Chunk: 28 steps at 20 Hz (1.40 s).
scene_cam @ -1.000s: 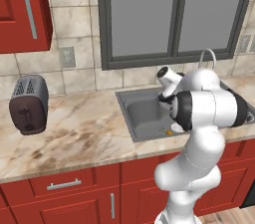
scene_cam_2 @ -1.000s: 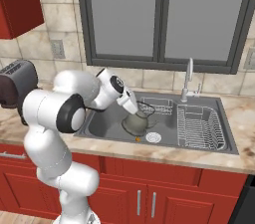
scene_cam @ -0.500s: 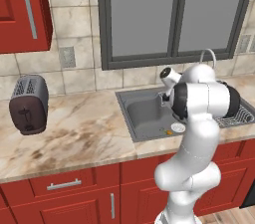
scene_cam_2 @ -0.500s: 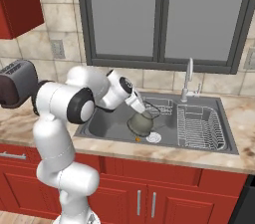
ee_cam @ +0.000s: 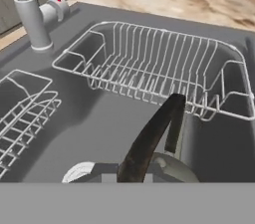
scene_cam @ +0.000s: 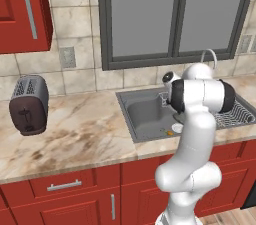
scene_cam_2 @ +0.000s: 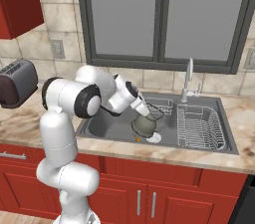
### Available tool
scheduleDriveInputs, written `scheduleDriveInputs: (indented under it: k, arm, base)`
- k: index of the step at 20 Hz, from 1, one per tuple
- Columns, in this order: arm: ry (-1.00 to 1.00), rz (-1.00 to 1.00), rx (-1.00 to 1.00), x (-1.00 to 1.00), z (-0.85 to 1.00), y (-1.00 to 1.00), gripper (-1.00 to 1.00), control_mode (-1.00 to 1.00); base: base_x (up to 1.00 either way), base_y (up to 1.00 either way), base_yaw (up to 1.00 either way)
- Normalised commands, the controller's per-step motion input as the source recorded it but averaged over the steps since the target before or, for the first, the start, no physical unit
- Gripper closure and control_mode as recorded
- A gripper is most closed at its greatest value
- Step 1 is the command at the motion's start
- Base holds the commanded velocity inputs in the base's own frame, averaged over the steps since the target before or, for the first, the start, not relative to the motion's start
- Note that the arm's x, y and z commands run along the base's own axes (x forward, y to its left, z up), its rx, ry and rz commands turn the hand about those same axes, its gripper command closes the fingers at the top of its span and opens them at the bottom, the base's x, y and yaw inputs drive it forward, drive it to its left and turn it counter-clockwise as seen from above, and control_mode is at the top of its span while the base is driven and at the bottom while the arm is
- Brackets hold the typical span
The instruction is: Open the cabinet, pick the kettle from the cabinet, and place it in the sink.
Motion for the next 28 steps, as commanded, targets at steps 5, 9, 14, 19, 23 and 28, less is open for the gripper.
scheduleDriveInputs:
  k: [5,9,14,19,23,28]
  arm:
    - [-0.09,0.05,0.02,0.3,-0.22,-0.08,1.0,-1.0]
    - [-0.09,0.06,0.0,0.23,-0.2,-0.2,1.0,-1.0]
    - [-0.07,0.05,0.0,0.17,-0.25,-0.23,1.0,-1.0]
    - [-0.04,0.04,0.0,0.21,-0.26,-0.18,1.0,-1.0]
    - [-0.02,0.04,0.0,0.24,-0.24,-0.19,1.0,-1.0]
    - [-0.01,0.03,0.0,0.22,-0.24,-0.21,1.0,-1.0]
  base:
    - [0.0,0.0,0.0]
    - [0.0,0.0,0.0]
    - [0.0,0.0,0.0]
    - [0.0,0.0,0.0]
    - [0.0,0.0,0.0]
    - [0.0,0.0,0.0]
